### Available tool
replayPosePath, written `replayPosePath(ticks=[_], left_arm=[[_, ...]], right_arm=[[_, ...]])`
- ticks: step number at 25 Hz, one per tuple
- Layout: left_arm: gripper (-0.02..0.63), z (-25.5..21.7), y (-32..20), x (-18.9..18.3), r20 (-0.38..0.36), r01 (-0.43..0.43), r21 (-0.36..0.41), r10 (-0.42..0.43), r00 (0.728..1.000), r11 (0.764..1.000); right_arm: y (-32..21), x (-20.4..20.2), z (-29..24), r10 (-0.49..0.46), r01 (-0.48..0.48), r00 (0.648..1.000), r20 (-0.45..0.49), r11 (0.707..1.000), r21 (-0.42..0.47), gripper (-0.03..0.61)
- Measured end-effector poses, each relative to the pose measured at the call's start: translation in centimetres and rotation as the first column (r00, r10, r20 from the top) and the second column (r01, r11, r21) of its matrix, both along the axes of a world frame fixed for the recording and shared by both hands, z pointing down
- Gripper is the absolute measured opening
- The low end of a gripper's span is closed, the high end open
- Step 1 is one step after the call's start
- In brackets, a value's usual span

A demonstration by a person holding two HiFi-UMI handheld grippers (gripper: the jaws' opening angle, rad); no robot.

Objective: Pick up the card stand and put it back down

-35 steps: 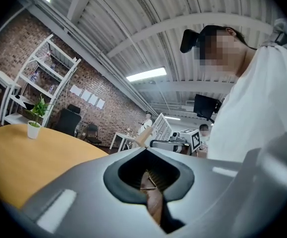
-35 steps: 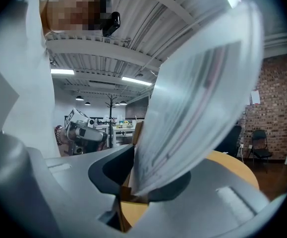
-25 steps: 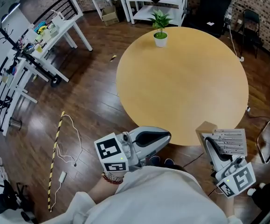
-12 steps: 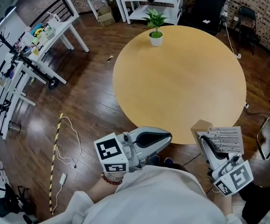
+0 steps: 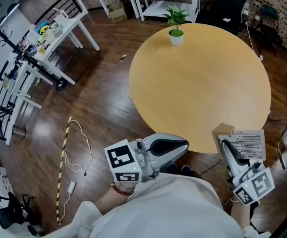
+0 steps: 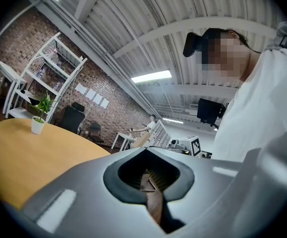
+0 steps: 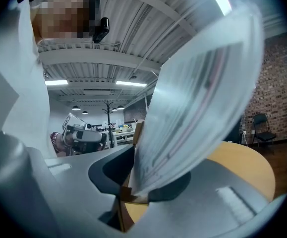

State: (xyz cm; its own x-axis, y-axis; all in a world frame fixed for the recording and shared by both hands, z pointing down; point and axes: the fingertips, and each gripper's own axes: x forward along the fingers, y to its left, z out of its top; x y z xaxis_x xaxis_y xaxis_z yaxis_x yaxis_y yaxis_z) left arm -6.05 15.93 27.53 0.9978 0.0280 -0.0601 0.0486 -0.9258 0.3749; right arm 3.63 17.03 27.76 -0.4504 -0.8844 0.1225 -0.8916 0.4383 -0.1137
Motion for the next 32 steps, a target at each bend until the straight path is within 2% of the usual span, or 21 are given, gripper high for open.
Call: replayPosePath(ticks=[5, 9, 11, 14, 16, 20, 23, 26, 29, 32], left_arm=[[-0.012, 0.5, -2.8, -3.0, -0.015, 0.007, -0.014, -0.007, 1.0, 1.0], [-0.015, 1.1, -4.7, -3.5, -0.125, -0.04, -0.086, 0.029, 0.992, 0.995], [-0.016, 0.6, -5.2, -2.8, -0.16, -0.057, -0.1, 0.04, 0.986, 0.993], [-0.017, 0.8, -7.7, -0.7, -0.148, -0.033, -0.101, 0.017, 0.989, 0.994], [-0.017, 1.7, -9.7, 0.0, -0.125, 0.0, -0.128, -0.016, 0.992, 0.992], [-0.017, 2.2, -14.8, 0.1, -0.056, 0.082, -0.158, -0.092, 0.994, 0.984], [-0.017, 2.1, -19.5, 0.4, -0.045, 0.168, -0.133, -0.176, 0.983, 0.977], [-0.017, 0.9, -22.5, 1.8, -0.08, 0.228, -0.105, -0.237, 0.968, 0.968], [-0.017, 0.7, -23.7, 3.6, -0.102, 0.221, -0.141, -0.236, 0.966, 0.965], [-0.017, 2.5, -23.8, 3.5, -0.04, 0.219, -0.153, -0.228, 0.973, 0.964]], right_arm=[[-3.0, -1.7, 0.1, 0.021, -0.021, 1.0, -0.002, 1.0, 0.003, 0.091], [-5.2, -2.2, 1.6, 0.03, -0.029, 0.999, 0.041, 0.999, -0.028, 0.091], [-6.6, -1.3, 1.5, 0.021, -0.02, 0.999, 0.027, 0.999, -0.04, 0.091], [-10.7, 2.2, 1.9, 0.027, -0.027, 1.0, -0.007, 0.998, -0.052, 0.091], [-13.7, 4.5, 3.9, 0.05, -0.052, 0.999, -0.02, 0.993, -0.105, 0.091], [-20.5, 7.1, 6.8, 0.069, -0.06, 0.996, 0.048, 0.983, -0.175, 0.091], [-27.1, 9.5, 12.8, 0.069, -0.062, 0.997, 0.019, 0.967, -0.249, 0.091], [-33.1, 11.3, 19.8, 0.035, -0.048, 0.998, -0.044, 0.944, -0.325, 0.089], [-37.8, 12.5, 25.4, -0.034, -0.021, 0.989, -0.144, 0.931, -0.365, 0.089], [-41.0, 12.0, 29.4, -0.108, 0.016, 0.966, -0.234, 0.932, -0.363, 0.089]])
